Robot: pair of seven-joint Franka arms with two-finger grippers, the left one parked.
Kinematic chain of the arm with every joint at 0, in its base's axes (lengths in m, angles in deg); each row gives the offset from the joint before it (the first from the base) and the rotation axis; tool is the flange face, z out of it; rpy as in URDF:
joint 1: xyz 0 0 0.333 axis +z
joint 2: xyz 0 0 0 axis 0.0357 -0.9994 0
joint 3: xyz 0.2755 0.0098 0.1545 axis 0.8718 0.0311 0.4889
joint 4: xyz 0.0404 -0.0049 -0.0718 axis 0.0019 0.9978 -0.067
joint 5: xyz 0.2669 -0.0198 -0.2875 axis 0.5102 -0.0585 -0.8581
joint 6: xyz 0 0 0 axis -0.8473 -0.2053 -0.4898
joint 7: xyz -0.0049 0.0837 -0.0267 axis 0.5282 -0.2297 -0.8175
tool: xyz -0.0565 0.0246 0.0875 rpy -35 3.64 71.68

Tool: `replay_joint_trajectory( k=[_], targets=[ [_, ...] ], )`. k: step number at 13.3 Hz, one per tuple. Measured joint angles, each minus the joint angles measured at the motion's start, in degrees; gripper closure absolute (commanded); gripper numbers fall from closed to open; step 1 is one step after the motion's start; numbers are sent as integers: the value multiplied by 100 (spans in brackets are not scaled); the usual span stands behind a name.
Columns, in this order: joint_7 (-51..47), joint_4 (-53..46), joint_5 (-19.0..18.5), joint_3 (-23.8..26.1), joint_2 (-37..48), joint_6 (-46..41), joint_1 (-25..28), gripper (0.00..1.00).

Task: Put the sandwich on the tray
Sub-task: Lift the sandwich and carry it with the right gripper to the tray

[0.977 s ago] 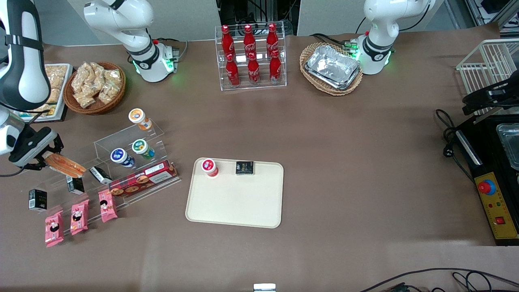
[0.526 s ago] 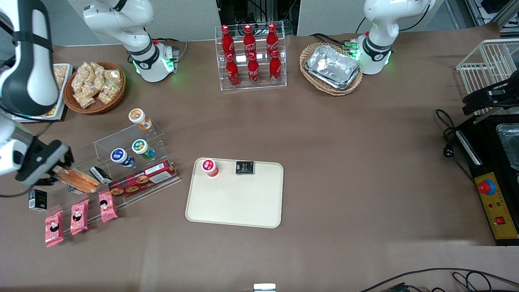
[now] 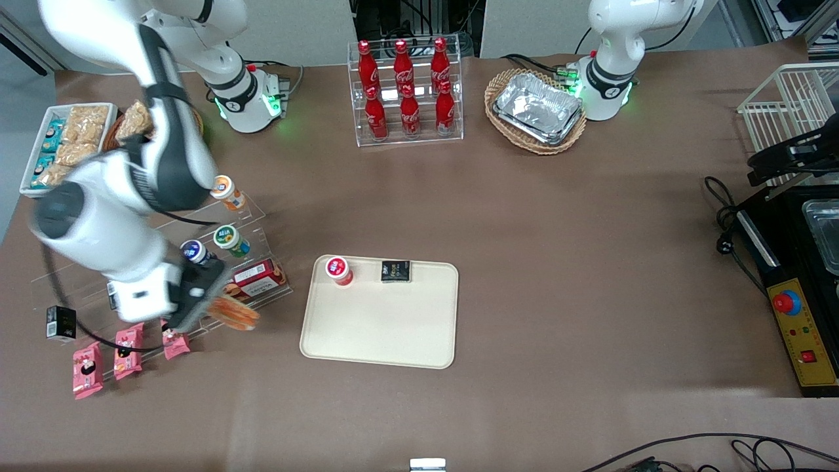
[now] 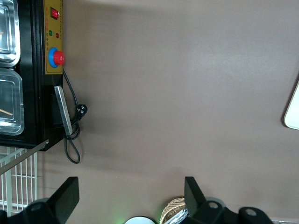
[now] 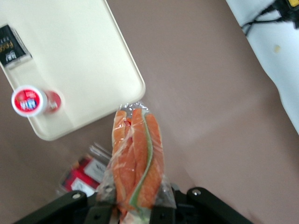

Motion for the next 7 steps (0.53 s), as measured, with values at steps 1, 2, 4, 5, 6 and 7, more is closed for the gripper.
replay_joint_trajectory(
  k=[1, 2, 4, 5, 6, 7],
  targets=[
    [-278, -166, 0, 0, -239, 11, 213, 100],
    [-552, -323, 0, 3, -479, 83, 414, 100],
    [-1107, -568, 0, 7, -946, 403, 816, 100],
    [-1339, -641, 0, 7, -1165, 617, 1006, 100],
    [-1482, -685, 0, 5, -1371, 853, 1152, 100],
    [-1554, -720, 0, 5, -1556, 1079, 1236, 100]
  ],
)
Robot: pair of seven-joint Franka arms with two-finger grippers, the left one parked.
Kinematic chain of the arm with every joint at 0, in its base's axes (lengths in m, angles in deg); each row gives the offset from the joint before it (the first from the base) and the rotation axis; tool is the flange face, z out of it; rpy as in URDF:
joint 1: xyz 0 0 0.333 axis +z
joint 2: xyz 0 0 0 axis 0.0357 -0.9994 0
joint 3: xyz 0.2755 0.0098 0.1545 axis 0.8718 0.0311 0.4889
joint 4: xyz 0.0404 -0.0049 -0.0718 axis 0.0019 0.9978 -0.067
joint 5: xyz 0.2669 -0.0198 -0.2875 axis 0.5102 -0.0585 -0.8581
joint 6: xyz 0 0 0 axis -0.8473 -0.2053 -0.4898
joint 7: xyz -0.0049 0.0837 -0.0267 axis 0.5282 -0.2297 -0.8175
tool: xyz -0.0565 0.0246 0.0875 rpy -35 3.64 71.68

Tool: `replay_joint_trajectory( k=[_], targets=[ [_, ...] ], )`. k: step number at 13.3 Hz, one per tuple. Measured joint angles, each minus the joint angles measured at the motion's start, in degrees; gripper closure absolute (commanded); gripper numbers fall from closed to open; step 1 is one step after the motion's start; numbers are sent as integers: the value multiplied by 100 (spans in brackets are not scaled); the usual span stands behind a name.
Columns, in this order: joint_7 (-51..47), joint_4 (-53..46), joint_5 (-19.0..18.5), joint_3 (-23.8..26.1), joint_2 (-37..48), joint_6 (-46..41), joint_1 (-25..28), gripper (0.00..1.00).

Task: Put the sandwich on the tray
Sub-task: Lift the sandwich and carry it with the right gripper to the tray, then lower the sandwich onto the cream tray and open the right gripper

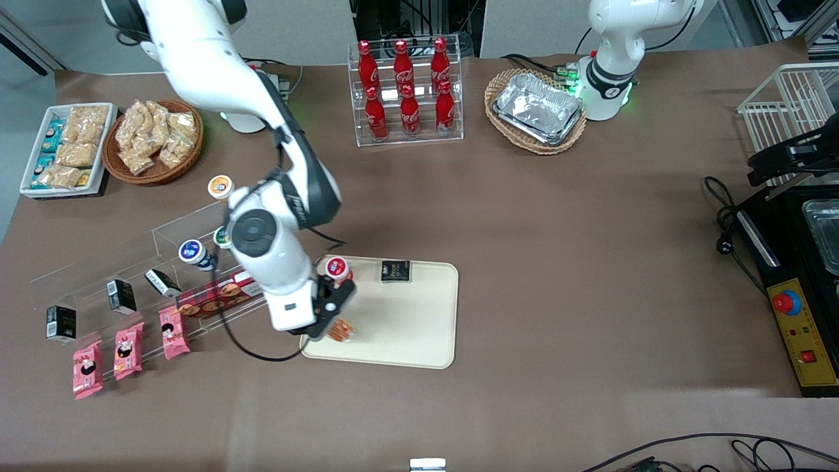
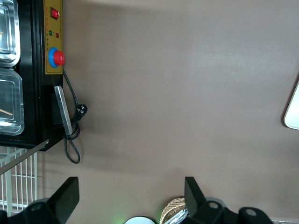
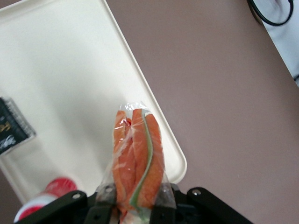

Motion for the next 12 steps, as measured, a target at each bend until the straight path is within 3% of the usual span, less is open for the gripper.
replay_joint_trajectory(
  k=[10, 11, 12],
  targets=[
    [-409, -990, 1, 488, -1465, 998, 114, 100],
    [-409, -1020, 1, 527, -1498, 1034, 116, 94],
    [-409, -1032, 1, 539, -1522, 1060, 116, 52]
  ],
)
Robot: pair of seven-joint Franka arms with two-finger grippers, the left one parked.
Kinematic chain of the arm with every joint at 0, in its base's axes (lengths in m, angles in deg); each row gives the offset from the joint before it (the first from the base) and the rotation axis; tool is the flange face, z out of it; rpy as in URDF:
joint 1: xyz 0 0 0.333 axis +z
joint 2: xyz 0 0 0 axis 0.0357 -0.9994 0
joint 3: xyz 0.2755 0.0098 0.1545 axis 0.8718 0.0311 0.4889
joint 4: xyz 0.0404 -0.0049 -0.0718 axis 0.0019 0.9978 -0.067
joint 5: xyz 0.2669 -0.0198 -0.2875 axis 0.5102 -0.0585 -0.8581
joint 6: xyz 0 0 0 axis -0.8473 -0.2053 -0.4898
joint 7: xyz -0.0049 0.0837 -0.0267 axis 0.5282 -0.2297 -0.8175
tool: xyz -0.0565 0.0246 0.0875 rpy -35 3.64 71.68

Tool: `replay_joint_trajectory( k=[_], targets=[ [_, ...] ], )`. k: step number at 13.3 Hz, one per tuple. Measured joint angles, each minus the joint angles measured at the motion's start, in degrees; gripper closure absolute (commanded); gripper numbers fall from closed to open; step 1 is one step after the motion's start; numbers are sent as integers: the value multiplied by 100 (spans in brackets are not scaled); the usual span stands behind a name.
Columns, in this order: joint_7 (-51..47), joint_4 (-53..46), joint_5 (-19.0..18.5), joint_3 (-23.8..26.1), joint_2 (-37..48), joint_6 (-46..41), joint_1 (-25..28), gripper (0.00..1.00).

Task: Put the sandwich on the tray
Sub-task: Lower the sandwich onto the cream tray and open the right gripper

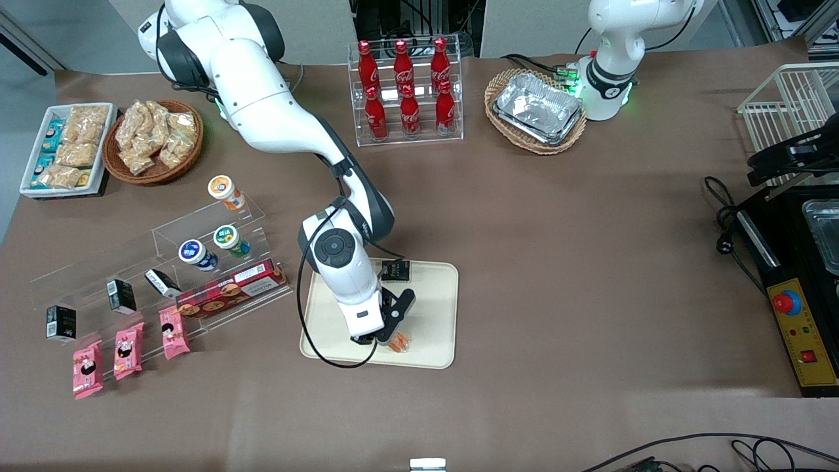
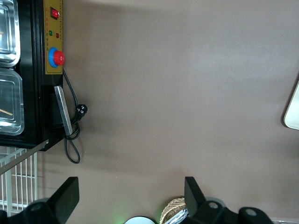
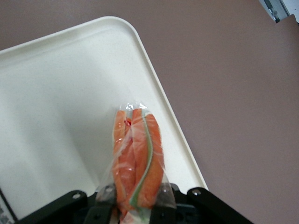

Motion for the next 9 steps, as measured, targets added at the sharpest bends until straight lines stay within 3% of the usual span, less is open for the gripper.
replay_joint_trajectory(
  k=[1, 9],
  targets=[
    [0, 0, 0, -2, -17, 7, -2, 1],
    [-13, -82, 113, 10, -21, 7, -45, 0]
  ],
)
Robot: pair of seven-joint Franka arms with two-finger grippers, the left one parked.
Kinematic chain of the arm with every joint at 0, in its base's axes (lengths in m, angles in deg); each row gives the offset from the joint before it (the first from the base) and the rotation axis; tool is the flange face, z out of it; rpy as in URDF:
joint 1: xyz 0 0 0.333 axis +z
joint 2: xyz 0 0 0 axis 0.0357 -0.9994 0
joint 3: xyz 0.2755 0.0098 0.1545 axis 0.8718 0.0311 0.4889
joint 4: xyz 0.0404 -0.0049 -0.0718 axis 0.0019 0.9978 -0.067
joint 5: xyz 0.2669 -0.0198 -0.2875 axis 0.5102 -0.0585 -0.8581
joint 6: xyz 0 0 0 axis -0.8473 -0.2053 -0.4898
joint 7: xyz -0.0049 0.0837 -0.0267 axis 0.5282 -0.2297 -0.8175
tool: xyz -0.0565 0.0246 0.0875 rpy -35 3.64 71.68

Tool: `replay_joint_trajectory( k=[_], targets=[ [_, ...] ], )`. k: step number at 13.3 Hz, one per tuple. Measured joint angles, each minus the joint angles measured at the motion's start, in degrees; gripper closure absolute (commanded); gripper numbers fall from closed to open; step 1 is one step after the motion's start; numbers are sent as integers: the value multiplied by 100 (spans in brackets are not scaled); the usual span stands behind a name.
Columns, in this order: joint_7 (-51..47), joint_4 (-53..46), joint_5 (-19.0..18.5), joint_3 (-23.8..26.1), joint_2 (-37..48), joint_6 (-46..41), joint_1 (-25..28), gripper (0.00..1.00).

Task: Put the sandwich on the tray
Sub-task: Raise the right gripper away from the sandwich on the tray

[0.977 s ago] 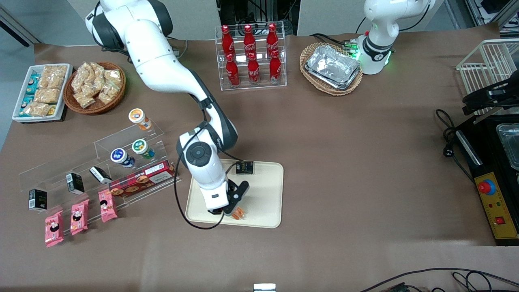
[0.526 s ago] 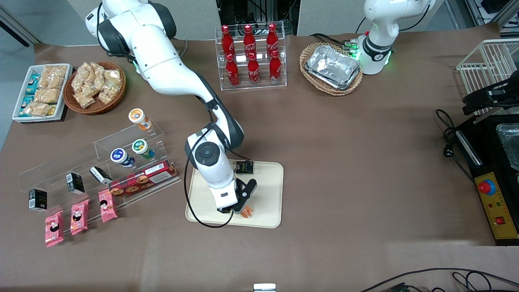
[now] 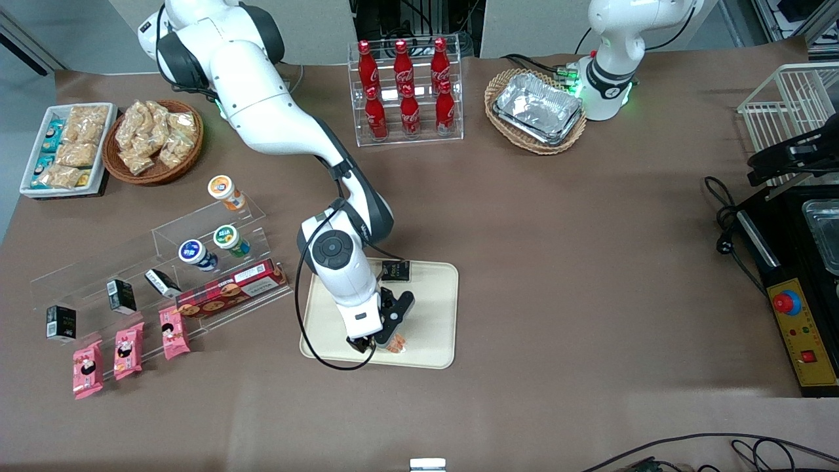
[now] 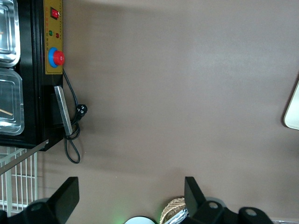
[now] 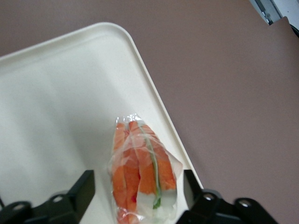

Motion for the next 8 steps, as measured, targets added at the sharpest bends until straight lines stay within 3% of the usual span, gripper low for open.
replay_joint_trajectory(
  k=[4, 8],
  targets=[
    [-15, -176, 322, -14, 256, -587, -51, 0],
    [-42, -267, 542, -57, 1052, -1635, -283, 0]
  ],
)
